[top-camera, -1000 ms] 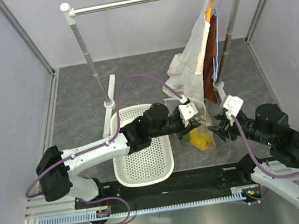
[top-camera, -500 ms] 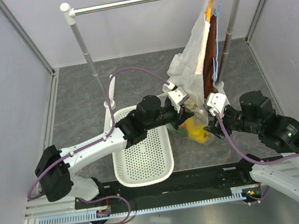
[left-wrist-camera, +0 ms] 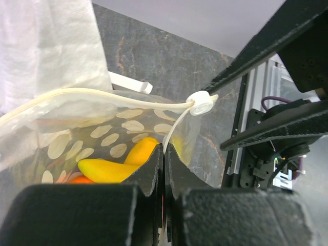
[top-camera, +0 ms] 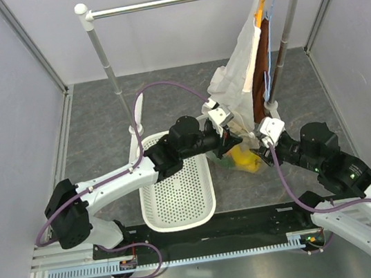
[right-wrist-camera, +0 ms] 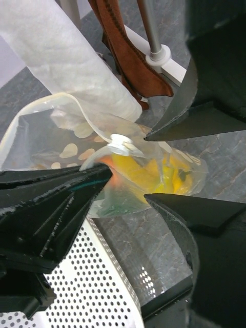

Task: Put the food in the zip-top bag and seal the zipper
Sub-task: Adjust the zipper food storage bag at the center of the board.

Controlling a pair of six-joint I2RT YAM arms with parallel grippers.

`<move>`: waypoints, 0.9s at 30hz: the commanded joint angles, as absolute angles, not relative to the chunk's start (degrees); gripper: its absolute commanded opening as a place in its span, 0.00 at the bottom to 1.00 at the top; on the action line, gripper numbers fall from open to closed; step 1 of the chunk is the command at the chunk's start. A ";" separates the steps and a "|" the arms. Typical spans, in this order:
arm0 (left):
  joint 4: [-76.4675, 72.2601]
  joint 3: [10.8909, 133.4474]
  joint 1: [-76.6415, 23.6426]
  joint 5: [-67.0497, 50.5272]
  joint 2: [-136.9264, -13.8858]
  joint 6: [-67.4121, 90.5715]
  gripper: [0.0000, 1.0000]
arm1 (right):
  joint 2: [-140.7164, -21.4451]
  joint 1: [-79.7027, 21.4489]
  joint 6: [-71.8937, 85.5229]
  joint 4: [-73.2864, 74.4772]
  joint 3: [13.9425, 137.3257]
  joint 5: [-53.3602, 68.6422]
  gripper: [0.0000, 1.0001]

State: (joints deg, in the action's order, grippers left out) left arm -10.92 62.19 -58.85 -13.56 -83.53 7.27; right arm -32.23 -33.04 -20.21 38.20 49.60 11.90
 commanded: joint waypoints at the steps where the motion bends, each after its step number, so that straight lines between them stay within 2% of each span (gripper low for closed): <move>1: -16.17 63.11 -58.71 -17.84 -83.06 8.53 0.02 | -31.46 -32.87 -21.44 30.59 47.82 11.16 0.49; 3: -16.70 62.93 -58.71 -18.89 -82.97 8.70 0.02 | -31.73 -32.87 -21.80 28.40 47.11 10.64 0.49; 6: -16.79 62.58 -58.71 -19.42 -82.97 9.14 0.02 | -32.43 -32.87 -21.71 26.90 46.49 11.33 0.43; 9: -16.79 62.23 -58.71 -19.34 -82.53 9.14 0.02 | -32.61 -32.87 -22.32 27.33 46.06 13.71 0.24; 10: -16.79 61.97 -58.71 -19.16 -82.36 8.97 0.02 | -32.35 -32.87 -22.67 27.51 45.71 14.32 0.13; 11: -16.79 61.79 -58.45 -19.07 -82.27 8.96 0.02 | -31.65 -32.87 -23.46 27.60 45.44 14.41 0.08; 13: -16.79 61.26 -57.92 -20.03 -81.65 9.31 0.02 | -30.94 -32.87 -24.25 28.04 44.74 14.33 0.00; 15: -16.79 60.74 -57.22 -21.61 -80.87 8.97 0.02 | -29.97 -32.87 -25.40 28.30 44.30 14.41 0.00; 17: -16.09 59.68 -56.26 -24.07 -80.07 6.43 0.14 | -29.36 -32.96 -26.19 28.65 44.21 15.02 0.00; 18: -15.47 59.42 -55.90 -27.13 -78.50 5.11 0.22 | -29.27 -32.87 -27.67 29.17 44.30 15.55 0.00; 19: -14.16 58.72 -55.38 -28.90 -77.62 1.79 0.36 | -29.09 -32.87 -28.56 29.61 44.38 15.99 0.00; 21: -13.01 57.84 -53.88 -34.07 -75.68 -5.83 0.49 | -28.92 -32.87 -31.01 30.75 44.56 17.66 0.00; 25: -6.18 58.79 -53.70 -44.36 -71.73 -25.18 0.63 | -29.00 -32.87 -32.60 31.55 44.56 19.42 0.00; 27: -4.58 59.94 -53.79 -49.89 -72.33 -32.92 0.66 | -29.00 -32.87 -32.87 31.90 44.56 20.04 0.00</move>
State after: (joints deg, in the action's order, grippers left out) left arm -8.82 57.87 -53.36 -35.31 -74.28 -11.07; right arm -29.30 -32.86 -29.93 31.92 44.40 16.82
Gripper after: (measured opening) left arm 0.628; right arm 0.010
